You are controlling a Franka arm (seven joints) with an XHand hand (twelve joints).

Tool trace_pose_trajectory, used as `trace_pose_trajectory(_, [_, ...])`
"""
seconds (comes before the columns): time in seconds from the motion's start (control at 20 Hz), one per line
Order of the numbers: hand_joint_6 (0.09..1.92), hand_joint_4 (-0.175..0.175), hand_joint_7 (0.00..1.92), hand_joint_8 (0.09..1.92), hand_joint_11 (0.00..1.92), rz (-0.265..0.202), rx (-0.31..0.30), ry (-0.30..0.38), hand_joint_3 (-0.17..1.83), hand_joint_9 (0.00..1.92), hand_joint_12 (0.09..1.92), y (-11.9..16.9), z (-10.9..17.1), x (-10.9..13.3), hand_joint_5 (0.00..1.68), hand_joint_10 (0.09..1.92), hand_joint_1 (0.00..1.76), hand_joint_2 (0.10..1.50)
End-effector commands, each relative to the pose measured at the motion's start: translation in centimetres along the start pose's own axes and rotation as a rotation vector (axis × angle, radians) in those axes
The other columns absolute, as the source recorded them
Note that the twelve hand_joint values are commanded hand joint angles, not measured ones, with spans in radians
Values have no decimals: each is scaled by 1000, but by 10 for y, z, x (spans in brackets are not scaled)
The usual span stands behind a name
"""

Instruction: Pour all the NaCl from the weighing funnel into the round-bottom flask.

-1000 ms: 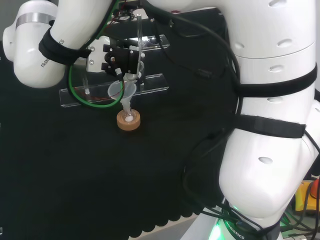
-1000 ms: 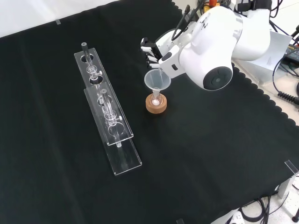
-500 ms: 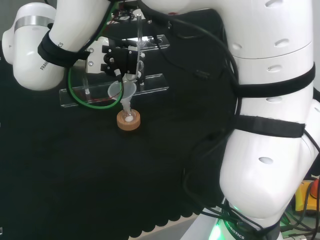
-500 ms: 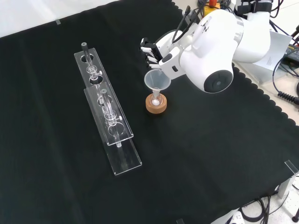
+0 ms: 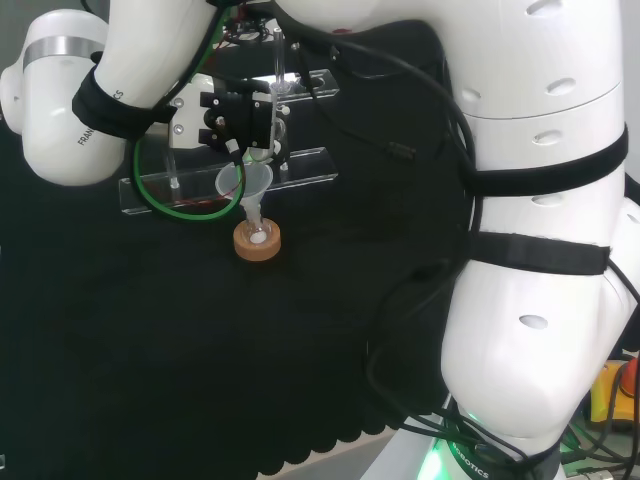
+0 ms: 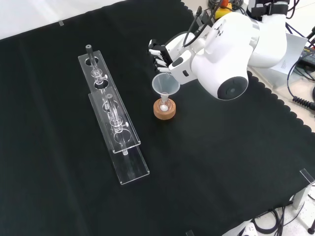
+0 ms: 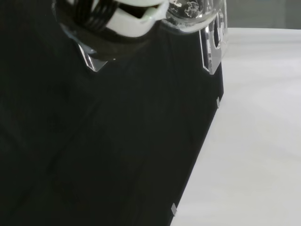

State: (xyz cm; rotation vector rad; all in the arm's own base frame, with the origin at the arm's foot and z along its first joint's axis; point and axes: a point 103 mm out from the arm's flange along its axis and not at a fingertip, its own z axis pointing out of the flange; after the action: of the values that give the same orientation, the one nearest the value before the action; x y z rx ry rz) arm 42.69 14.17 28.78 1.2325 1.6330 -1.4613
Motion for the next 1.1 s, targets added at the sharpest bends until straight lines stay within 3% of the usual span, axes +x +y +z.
trace_pose_trajectory(0.05, [678, 67, 1336, 403, 1117, 1, 0, -8, 108, 1422, 848, -1, 0, 1, 1205, 87, 1262, 945])
trace_pose_trajectory(1.1, [671, 67, 1338, 401, 1165, 7, -2, -69, 134, 1425, 820, -4, -10, 5, 1210, 87, 1263, 931])
